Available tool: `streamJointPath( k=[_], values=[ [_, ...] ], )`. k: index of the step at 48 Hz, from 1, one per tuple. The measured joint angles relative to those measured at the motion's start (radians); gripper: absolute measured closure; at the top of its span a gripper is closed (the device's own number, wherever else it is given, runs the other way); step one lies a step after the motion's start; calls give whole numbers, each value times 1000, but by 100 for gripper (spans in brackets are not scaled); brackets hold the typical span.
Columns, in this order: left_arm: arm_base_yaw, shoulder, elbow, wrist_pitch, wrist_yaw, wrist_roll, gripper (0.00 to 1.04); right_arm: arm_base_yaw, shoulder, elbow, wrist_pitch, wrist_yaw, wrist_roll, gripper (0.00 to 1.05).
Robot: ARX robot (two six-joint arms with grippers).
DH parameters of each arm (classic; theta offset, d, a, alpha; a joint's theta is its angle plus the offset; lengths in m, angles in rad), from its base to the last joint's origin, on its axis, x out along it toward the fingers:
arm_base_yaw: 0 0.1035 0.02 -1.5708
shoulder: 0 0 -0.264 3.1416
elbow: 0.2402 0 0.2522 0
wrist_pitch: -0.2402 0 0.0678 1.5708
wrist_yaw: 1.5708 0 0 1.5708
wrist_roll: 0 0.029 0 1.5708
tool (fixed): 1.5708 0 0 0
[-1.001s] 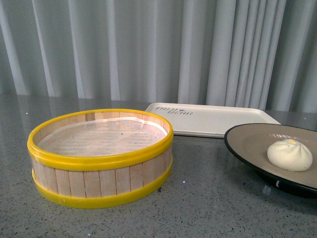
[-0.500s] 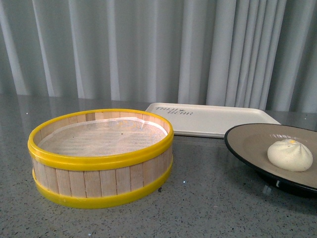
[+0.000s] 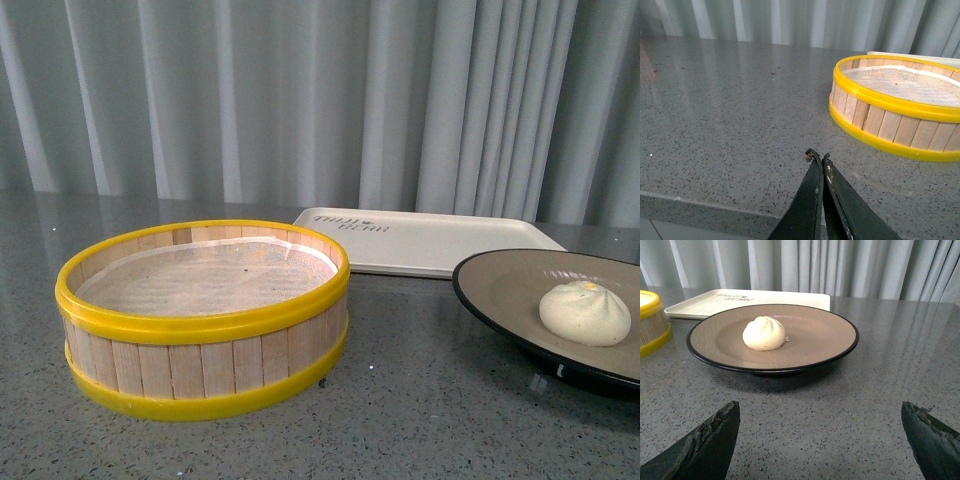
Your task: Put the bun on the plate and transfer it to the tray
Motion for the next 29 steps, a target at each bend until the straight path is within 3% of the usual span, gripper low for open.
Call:
streamJointPath(
  k=[11, 16, 23, 29],
  values=[
    [0, -67, 0, -67, 0, 0, 101, 0, 0, 0, 0, 0, 0, 8],
    [0, -203, 0, -235, 3, 0, 101, 0, 0, 0, 0, 0, 0, 8],
    [0, -237, 0, -245, 3, 0, 101, 0, 0, 0, 0, 0, 0, 8],
    [0, -238, 0, -245, 3, 0, 78, 0, 0, 0, 0, 0, 0, 8]
  ],
)
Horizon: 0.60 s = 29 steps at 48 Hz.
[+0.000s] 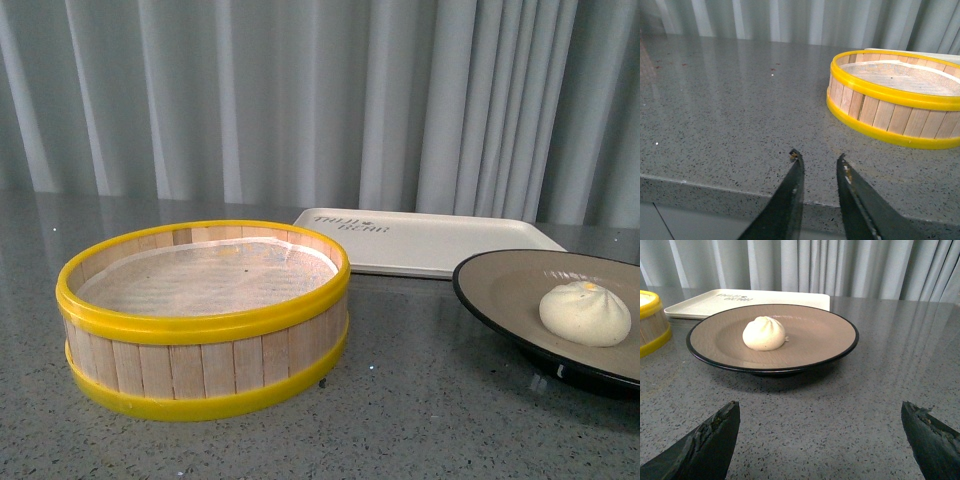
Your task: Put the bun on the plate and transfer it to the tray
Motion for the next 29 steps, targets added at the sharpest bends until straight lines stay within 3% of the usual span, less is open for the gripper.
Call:
streamJointPath(
  k=[6, 19, 29],
  values=[
    [0, 0, 0, 0, 0, 0, 62, 0, 0, 0, 0, 0, 0, 8],
    [0, 0, 0, 0, 0, 0, 5, 0, 0, 0, 0, 0, 0, 8],
    [0, 0, 0, 0, 0, 0, 7, 0, 0, 0, 0, 0, 0, 8]
  ],
)
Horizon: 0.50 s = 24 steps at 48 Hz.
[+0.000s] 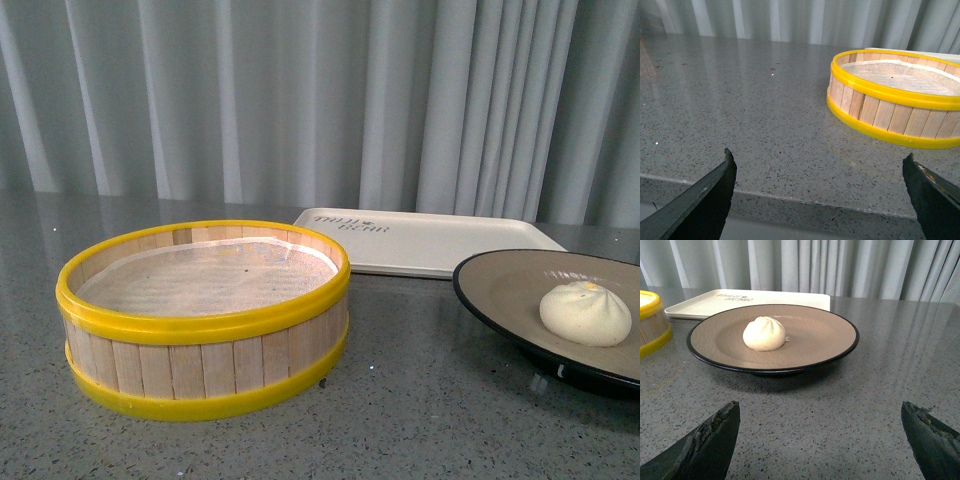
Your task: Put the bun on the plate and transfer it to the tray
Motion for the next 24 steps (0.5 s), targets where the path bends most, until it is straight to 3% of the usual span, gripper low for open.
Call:
streamJointPath(
  k=[5, 9, 12, 18, 24],
  values=[
    [0, 0, 0, 0, 0, 0, 7, 5, 5, 1, -6, 18, 14, 8],
    [0, 0, 0, 0, -2, 0, 7, 71, 111, 55, -37, 209, 124, 8],
    [0, 0, 0, 0, 0, 0, 7, 112, 237, 139, -3, 233, 117, 8],
    [0, 0, 0, 0, 0, 0, 7, 170, 349, 285, -58, 155, -76, 8],
    [0, 0, 0, 0, 0, 0, 7, 181, 417, 423, -237, 80, -432, 8]
  ],
)
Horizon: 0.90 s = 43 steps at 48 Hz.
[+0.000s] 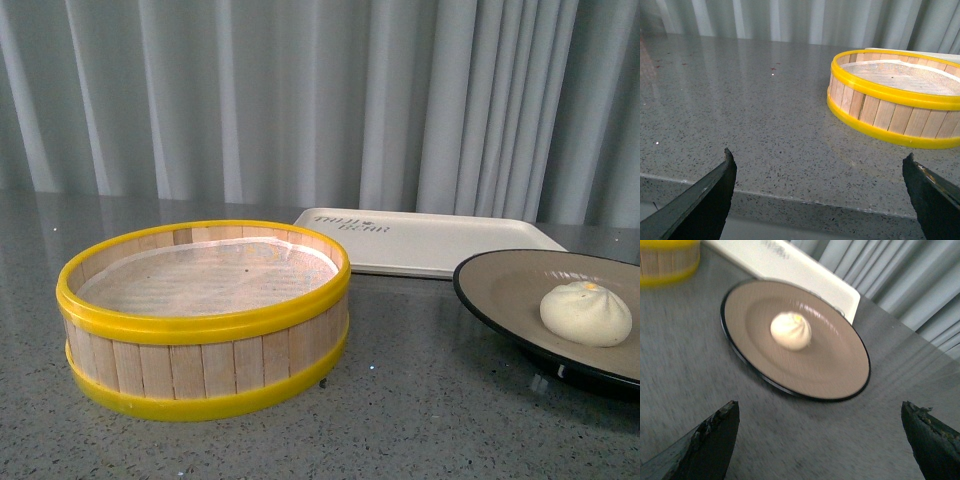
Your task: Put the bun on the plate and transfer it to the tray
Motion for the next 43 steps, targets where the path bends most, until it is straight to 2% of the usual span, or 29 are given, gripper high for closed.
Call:
streamJointPath(
  k=[10, 15, 16, 22, 26, 35, 43],
  values=[
    [0, 0, 0, 0, 0, 0, 7, -9, 26, 97, -274, -26, -408, 8],
    [0, 0, 0, 0, 0, 0, 7, -83, 47, 108, -325, -112, -636, 8],
    [0, 0, 0, 0, 0, 0, 7, -92, 52, 109, -325, -121, -643, 8],
    [0, 0, 0, 0, 0, 0, 7, -216, 192, 111, -200, -240, -869, 8],
    [0, 0, 0, 0, 0, 0, 7, -254, 302, 121, -137, -292, -949, 8],
    [0, 0, 0, 0, 0, 0, 7, -256, 479, 147, 19, -340, -1041, 8],
    [0, 0, 0, 0, 0, 0, 7, -219, 566, 157, 78, -343, -1056, 8]
  ],
)
